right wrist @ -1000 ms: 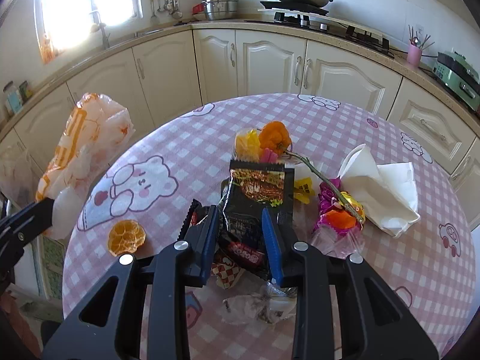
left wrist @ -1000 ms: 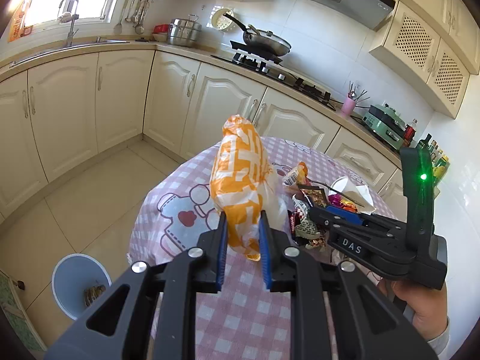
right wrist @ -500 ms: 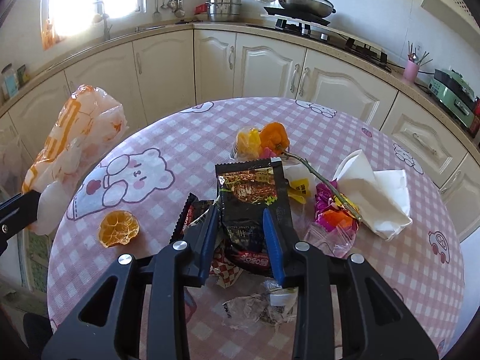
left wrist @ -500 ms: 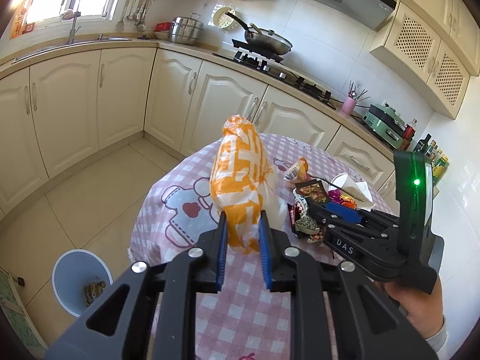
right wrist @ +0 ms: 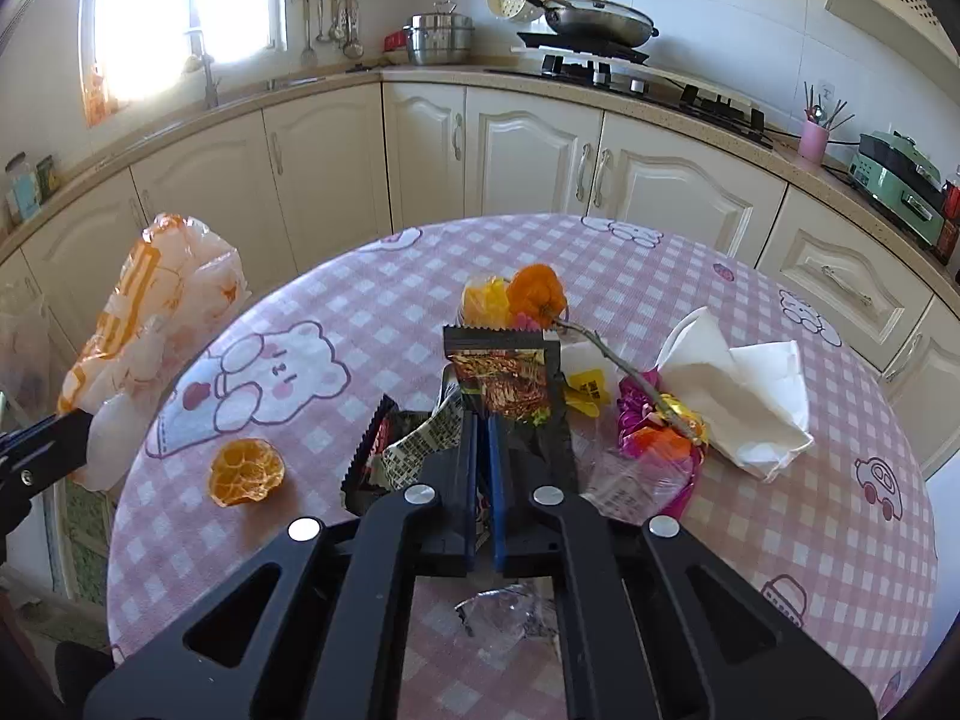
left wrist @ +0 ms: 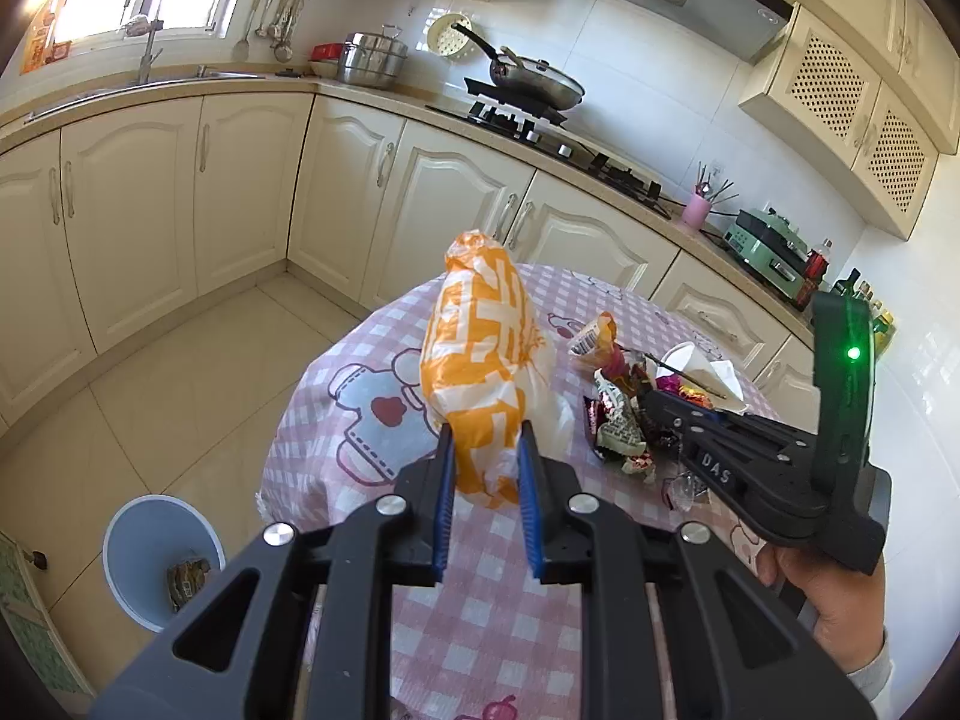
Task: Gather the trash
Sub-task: 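Grasp the orange-striped bread bag with the left tool while the right tool grasps a dark snack wrapper, then carry both items to the bin and open both tools over it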
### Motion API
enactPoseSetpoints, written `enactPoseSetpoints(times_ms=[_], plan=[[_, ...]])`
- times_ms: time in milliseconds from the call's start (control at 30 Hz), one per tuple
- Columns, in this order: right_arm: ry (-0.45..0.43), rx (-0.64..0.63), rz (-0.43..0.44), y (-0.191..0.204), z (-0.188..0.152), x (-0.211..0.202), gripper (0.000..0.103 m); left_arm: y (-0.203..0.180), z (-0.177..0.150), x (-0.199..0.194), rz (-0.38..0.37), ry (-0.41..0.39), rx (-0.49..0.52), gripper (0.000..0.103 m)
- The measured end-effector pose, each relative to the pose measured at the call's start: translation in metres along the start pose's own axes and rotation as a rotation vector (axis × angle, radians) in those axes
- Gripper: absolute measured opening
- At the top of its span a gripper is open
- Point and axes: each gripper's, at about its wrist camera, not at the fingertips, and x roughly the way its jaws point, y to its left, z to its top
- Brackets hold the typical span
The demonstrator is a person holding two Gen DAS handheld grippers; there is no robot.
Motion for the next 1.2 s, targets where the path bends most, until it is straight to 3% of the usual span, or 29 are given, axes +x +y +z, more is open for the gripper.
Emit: enactPoseSetpoints(times_ms=[333,633,967,1200], plan=[[-0.115,-0.005,0.091,0.026,0.013,-0.051,0.001,0.014,-0.002,-0.032,-0.020,-0.051,-0.015,0.018],[-0.153,-0.058,0.291,0.110,0.016,-0.073,0.001,0.076,-0.020,-0.076,0.044,-0.097,-0.090,0.018],[-0.037,-0.117,0.516,0.246,-0.002,-0.023,0.001,0.198,-0.064,-0.102,0.227,-0.067,-0.241,0.018],[0.082,-0.170,0.566,0.314,-0.029,0.035,0.001,0.281,-0.096,-0.083,0.357,0.000,-0.345,0.018]])
